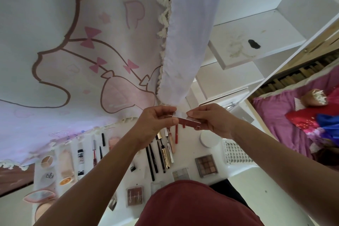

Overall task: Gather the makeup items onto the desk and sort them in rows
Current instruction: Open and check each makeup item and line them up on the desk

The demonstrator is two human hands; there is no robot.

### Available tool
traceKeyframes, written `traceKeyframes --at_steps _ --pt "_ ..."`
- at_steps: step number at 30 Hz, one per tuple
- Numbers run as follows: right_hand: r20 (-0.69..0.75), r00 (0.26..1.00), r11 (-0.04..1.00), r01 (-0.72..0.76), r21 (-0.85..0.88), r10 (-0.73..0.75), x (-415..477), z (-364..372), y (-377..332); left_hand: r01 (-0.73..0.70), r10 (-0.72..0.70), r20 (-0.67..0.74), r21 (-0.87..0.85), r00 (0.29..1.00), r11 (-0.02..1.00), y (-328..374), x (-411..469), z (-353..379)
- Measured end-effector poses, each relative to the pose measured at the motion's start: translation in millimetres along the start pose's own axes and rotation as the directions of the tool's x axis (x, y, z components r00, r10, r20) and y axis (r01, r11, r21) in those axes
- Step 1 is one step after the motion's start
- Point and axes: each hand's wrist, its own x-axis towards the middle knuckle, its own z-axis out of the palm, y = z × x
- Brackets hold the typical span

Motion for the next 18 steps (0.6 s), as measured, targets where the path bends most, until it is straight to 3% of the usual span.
traceKeyframes --at_steps 4,10,18 --pt "0.005 0.997 0.992 -0.074 0.101 0.074 0.1 2.4 -1.8 0.007 -0.008 -0.022 -0.040 1.000 0.999 -1.9 0.8 0.2" --pt "-0.086 0.992 0.973 -0.075 0.219 0.096 1.1 4.6 -3.4 -0.012 0.011 -0.105 -0.014 0.994 1.000 -1.1 3.7 -4.1" --pt "-0.096 0.983 0.942 -0.118 0.313 0.155 1.1 12.8 -6.1 -0.078 0.096 -0.096 0.178 0.991 0.981 4.6 -0.7 4.5"
